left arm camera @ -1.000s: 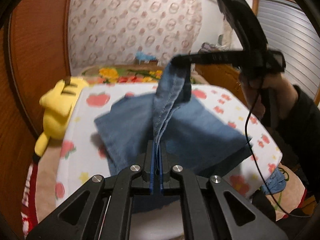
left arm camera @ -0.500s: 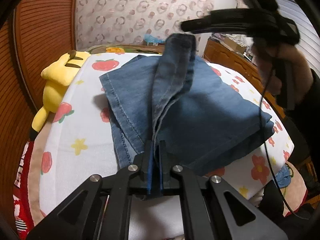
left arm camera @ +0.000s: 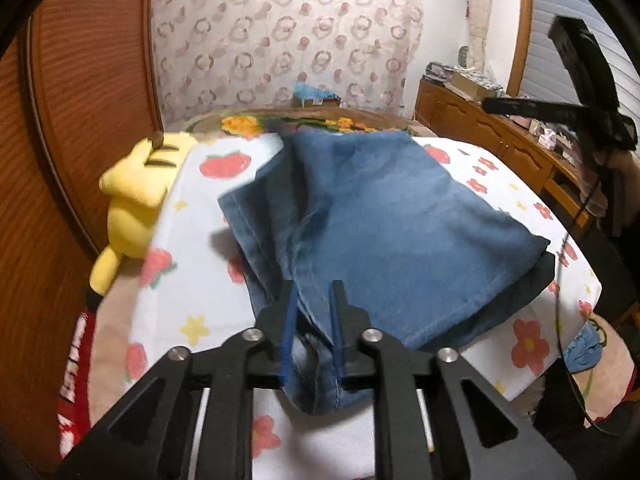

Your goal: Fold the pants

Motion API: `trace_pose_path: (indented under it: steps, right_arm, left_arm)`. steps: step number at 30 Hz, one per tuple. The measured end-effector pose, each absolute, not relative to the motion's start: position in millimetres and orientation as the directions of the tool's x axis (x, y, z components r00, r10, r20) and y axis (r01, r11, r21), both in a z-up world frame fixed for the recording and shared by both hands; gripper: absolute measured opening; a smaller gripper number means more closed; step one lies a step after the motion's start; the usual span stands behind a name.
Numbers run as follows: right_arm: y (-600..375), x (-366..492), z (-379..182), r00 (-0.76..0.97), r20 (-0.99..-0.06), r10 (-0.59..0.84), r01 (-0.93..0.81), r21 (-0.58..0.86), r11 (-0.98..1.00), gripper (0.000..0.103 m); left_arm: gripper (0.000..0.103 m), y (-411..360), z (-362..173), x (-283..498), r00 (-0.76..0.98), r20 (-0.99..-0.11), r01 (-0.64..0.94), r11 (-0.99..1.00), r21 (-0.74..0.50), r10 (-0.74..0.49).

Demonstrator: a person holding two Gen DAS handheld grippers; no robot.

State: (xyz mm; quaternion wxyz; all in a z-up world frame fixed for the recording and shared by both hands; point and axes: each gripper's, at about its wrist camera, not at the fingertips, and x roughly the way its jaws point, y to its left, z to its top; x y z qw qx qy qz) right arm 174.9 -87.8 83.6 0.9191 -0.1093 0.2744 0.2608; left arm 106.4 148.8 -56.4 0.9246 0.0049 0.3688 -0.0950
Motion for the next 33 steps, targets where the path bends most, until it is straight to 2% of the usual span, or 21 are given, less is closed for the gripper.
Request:
trace_pose_path:
  steps: [1, 2, 3, 5, 15, 20, 33]
  right_arm:
    - [-94, 167, 87, 0.721, -0.554, 0.416, -0.534, -0.061, 0.843, 0.031]
    - [-99, 162, 89, 0.725, -0.55, 0.415, -0.531, -0.063, 0.845, 0.031]
    - [-106, 155, 92, 0.731, -0.544, 0.413, -0.527, -0.065, 0.848, 0.031]
    - [-115, 147, 94, 0.741, -0.532, 0.41, -0.518, -0.065, 0.853, 0.031]
    - [-150, 110, 86, 0.759, -0.522, 0.389, -0.485, -0.055, 0.873, 0.031]
    - [-158, 109, 71, 0.743, -0.539, 0.397, -0.478, -0.013, 0.878, 0.037]
    - [-150, 133, 38, 0.685, -0.585, 0.434, -0.49, 0.07, 0.869, 0.038]
  left_arm:
    - [0.036, 148, -53, 108, 0.714, -0.681, 0.179, 0.983, -0.051, -0.165]
    - [0.057, 147, -48, 109, 0.724, -0.672, 0.175, 0.984, -0.041, -0.157]
    - [0.07, 147, -45, 110, 0.733, -0.662, 0.174, 0.984, -0.038, -0.156]
    - [0.078, 146, -40, 113, 0.743, -0.649, 0.176, 0.983, -0.044, -0.162]
    - [0.078, 127, -42, 132, 0.742, -0.644, 0.15, 0.982, -0.112, -0.186]
    - [0.078, 109, -51, 139, 0.728, -0.657, 0.166, 0.98, -0.107, -0.195]
    - [0.078, 68, -74, 143, 0.685, -0.698, 0.228, 0.971, -0.068, -0.21]
